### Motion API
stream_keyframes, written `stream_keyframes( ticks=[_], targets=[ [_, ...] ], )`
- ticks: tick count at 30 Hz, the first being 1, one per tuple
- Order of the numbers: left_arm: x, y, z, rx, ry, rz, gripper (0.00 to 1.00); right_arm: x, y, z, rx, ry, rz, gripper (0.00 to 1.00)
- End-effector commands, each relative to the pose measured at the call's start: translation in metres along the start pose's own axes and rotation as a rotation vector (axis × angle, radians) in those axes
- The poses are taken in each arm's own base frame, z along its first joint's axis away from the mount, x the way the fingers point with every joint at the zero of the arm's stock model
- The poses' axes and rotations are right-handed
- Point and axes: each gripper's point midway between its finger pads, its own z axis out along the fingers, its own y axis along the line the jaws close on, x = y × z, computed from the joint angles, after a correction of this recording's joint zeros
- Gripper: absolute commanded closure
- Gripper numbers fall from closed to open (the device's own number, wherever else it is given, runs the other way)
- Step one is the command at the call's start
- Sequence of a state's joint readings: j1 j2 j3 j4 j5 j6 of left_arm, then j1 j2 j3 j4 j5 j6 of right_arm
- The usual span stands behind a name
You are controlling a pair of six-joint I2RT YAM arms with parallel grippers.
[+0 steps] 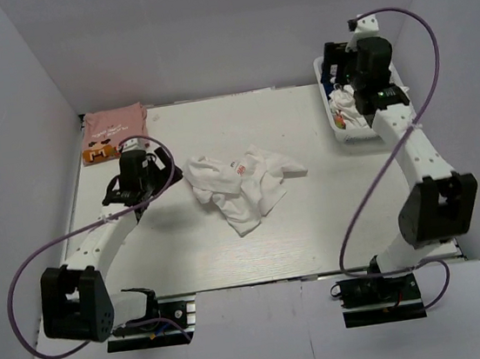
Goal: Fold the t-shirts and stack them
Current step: Flatten out the tshirt
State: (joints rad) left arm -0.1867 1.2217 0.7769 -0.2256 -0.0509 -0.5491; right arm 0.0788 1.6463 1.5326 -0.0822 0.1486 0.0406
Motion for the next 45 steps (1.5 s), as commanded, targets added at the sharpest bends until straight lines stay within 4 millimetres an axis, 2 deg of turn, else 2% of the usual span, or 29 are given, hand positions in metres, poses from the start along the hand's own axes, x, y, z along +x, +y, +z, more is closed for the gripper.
stream_keyframes(
  ticks=[1, 2, 3, 4, 5, 6, 9, 11, 12, 14, 18, 20, 21, 22, 24, 26, 28, 29, 31, 32, 33, 34, 37, 38, 40, 41, 42, 44, 45],
  targets=[
    [-0.032, -0.026, 0.008, 0.045, -0.021, 0.010, 0.00, -0.007, 0.057, -0.034, -0.202, -0.046, -0.050, 0.10],
    [-0.032, -0.029, 0.012, 0.049, -0.005, 0.010, 0.00, 0.006, 0.063, -0.043, -0.227, -0.027, -0.057, 0.10],
    [-0.032, -0.032, 0.015, 0.060, 0.007, 0.011, 0.00, 0.006, 0.087, -0.055, -0.300, -0.034, -0.064, 0.10],
    [-0.035, -0.043, 0.018, 0.100, 0.016, 0.011, 0.00, 0.011, 0.095, -0.061, -0.322, -0.027, -0.068, 0.10],
    [-0.030, -0.048, 0.026, 0.114, 0.040, 0.016, 0.00, 0.037, 0.101, -0.062, -0.339, 0.025, -0.077, 0.10],
    [-0.031, -0.051, 0.029, 0.123, 0.049, 0.017, 0.00, 0.047, 0.121, -0.069, -0.378, 0.045, -0.091, 0.10],
    [-0.034, -0.063, 0.040, 0.151, 0.081, 0.017, 0.00, 0.100, 0.138, -0.073, -0.384, 0.147, -0.124, 0.10],
    [-0.031, -0.066, 0.048, 0.164, 0.107, 0.016, 0.00, 0.120, 0.156, -0.076, -0.395, 0.163, -0.151, 0.10],
    [-0.036, -0.071, 0.051, 0.176, 0.105, 0.017, 0.00, 0.150, 0.155, -0.078, -0.392, 0.225, -0.177, 0.10],
    [-0.023, -0.072, 0.067, 0.168, 0.159, 0.021, 0.00, 0.176, 0.174, -0.078, -0.426, 0.259, -0.200, 0.10],
    [-0.002, -0.079, 0.081, 0.164, 0.247, 0.058, 0.00, 0.221, 0.183, -0.075, -0.440, 0.360, -0.239, 0.10],
    [0.008, -0.080, 0.079, 0.170, 0.273, 0.073, 0.11, 0.242, 0.181, -0.071, -0.420, 0.405, -0.261, 0.10],
    [0.016, -0.076, 0.080, 0.171, 0.288, 0.072, 0.23, 0.245, 0.178, -0.068, -0.404, 0.410, -0.263, 0.10],
    [0.023, -0.078, 0.080, 0.176, 0.297, 0.078, 0.62, 0.250, 0.178, -0.068, -0.407, 0.423, -0.264, 0.10],
    [0.036, -0.074, 0.079, 0.190, 0.327, 0.084, 0.88, 0.273, 0.179, -0.068, -0.413, 0.482, -0.272, 0.10],
    [0.045, -0.073, 0.079, 0.190, 0.340, 0.090, 1.00, 0.294, 0.175, -0.069, -0.395, 0.531, -0.279, 0.10],
    [0.041, -0.075, 0.078, 0.203, 0.319, 0.091, 1.00, 0.302, 0.165, -0.062, -0.328, 0.540, -0.290, 0.10],
    [0.038, -0.074, 0.075, 0.200, 0.303, 0.101, 1.00, 0.303, 0.165, -0.061, -0.318, 0.536, -0.283, 0.27],
    [0.026, -0.079, 0.070, 0.213, 0.255, 0.105, 1.00, 0.293, 0.167, -0.053, -0.297, 0.496, -0.246, 0.60],
    [0.011, -0.084, 0.062, 0.225, 0.204, 0.119, 1.00, 0.294, 0.164, -0.056, -0.283, 0.487, -0.229, 0.86],
    [0.004, -0.085, 0.057, 0.228, 0.178, 0.132, 1.00, 0.265, 0.168, -0.060, -0.298, 0.408, -0.199, 0.99],
    [-0.003, -0.089, 0.051, 0.242, 0.156, 0.142, 1.00, 0.243, 0.169, -0.055, -0.280, 0.320, -0.166, 1.00],
    [-0.044, -0.105, 0.021, 0.290, 0.015, 0.177, 1.00, 0.185, 0.161, -0.069, -0.250, 0.169, -0.104, 1.00],
    [-0.053, -0.107, 0.012, 0.296, -0.019, 0.186, 1.00, 0.157, 0.156, -0.078, -0.238, 0.103, -0.089, 1.00],
    [-0.082, -0.120, -0.020, 0.344, -0.130, 0.184, 1.00, 0.106, 0.146, -0.100, -0.226, -0.016, -0.051, 1.00],
    [-0.087, -0.122, -0.029, 0.359, -0.161, 0.193, 1.00, 0.096, 0.141, -0.105, -0.214, -0.048, -0.066, 1.00],
    [-0.091, -0.126, -0.039, 0.388, -0.184, 0.195, 1.00, 0.061, 0.133, -0.126, -0.217, -0.137, -0.038, 1.00],
    [-0.110, -0.136, -0.075, 0.446, -0.271, 0.206, 1.00, 0.041, 0.131, -0.140, -0.243, -0.197, -0.056, 1.00],
    [-0.115, -0.138, -0.085, 0.457, -0.298, 0.215, 1.00, 0.011, 0.124, -0.165, -0.264, -0.278, -0.026, 1.00]
  ],
)
